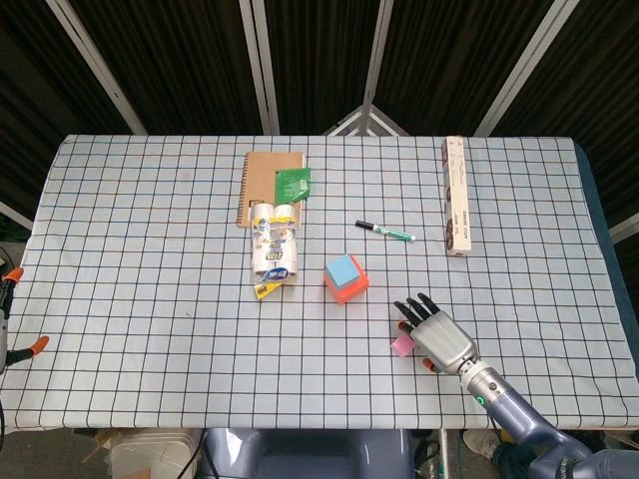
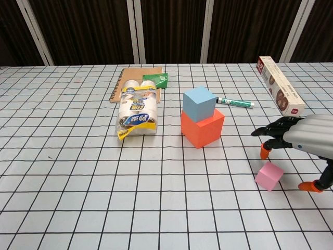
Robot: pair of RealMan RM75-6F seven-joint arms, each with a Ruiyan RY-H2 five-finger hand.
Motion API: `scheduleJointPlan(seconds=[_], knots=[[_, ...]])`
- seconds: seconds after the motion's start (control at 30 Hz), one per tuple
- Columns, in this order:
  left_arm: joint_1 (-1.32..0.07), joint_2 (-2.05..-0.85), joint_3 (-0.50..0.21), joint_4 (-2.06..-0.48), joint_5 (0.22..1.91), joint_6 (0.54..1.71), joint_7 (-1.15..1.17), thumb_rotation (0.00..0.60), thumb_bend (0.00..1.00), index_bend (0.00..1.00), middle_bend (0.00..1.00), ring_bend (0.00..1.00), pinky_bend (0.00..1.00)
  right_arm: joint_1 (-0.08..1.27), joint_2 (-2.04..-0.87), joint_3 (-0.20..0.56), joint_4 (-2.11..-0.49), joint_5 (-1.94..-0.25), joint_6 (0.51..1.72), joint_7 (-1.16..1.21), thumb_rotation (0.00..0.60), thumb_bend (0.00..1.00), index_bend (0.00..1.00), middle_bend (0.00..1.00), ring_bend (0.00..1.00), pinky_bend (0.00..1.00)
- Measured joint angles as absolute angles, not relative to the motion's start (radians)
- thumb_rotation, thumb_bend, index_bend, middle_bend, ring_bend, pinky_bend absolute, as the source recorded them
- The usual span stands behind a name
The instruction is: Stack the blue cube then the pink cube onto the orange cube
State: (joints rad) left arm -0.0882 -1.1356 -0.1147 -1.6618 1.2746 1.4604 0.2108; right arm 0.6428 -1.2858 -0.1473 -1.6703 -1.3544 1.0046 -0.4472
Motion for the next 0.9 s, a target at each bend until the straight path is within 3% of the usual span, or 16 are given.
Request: scheduleJointPlan(seconds=[0.9], knots=[[-0.083, -1.129, -0.113, -1.664, 1.279, 1.468, 0.195, 0.600, 0.12, 0.08, 0.00, 0.00, 0.00, 0.620, -1.315, -0.102, -1.697, -1.383, 0.971, -0.484, 0.600, 0.32, 0.34, 0.00, 0.00, 0.00]])
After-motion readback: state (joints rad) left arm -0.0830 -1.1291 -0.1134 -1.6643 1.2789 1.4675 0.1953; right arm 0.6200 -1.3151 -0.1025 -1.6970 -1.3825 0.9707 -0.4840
